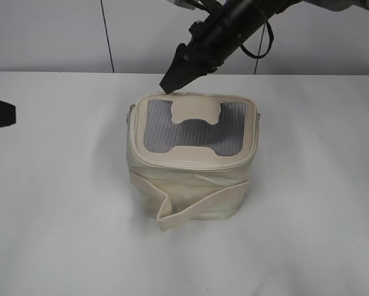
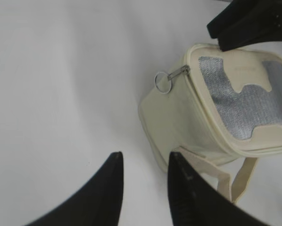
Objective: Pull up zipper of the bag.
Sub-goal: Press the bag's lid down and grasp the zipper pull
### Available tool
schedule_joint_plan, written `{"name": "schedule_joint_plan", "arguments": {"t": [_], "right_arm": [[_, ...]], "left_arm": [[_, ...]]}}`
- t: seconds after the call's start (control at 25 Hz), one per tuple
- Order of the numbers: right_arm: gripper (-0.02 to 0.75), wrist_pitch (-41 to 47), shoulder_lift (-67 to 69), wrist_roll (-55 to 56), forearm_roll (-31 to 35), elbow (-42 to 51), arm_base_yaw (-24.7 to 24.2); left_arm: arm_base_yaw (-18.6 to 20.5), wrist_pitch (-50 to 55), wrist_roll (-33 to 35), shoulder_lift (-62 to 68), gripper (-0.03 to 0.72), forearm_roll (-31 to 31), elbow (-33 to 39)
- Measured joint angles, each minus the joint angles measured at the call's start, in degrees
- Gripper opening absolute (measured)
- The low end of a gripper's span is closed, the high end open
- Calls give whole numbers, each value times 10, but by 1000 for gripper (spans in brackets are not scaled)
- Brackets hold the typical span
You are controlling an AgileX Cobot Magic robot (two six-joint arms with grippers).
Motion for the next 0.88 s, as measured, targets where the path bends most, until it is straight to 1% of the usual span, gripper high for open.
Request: {"name": "schedule_joint_plan", "arguments": {"t": [0.24, 0.32, 0.44, 0.56, 0.64, 0.72, 0.76, 0.84, 0.88], "right_arm": [[365, 0, 0, 10, -1, -3, 1], [370, 0, 0, 16, -11, -3, 4], [370, 0, 0, 22, -27, -3, 13], [370, 0, 0, 27, -38, -3, 21], [365, 0, 0, 33, -59, -3, 26], [337, 0, 0, 38, -68, -3, 31], [305, 0, 0, 39, -71, -3, 31], [202, 0, 0, 40, -79, -3, 33], [125, 2, 0, 41, -82, -3, 33]], "left_arm": [[7, 21, 79, 59, 249, -82, -37], [20, 36, 115, 83, 249, -121, -48], [50, 53, 173, 123, 249, -191, -54], [75, 82, 219, 162, 249, -239, -54], [81, 95, 245, 186, 249, -265, -54], [82, 110, 268, 210, 249, -295, -54], [82, 117, 281, 223, 250, -309, -54], [83, 133, 309, 244, 260, -344, -54], [83, 140, 319, 256, 272, -354, -59]]}}
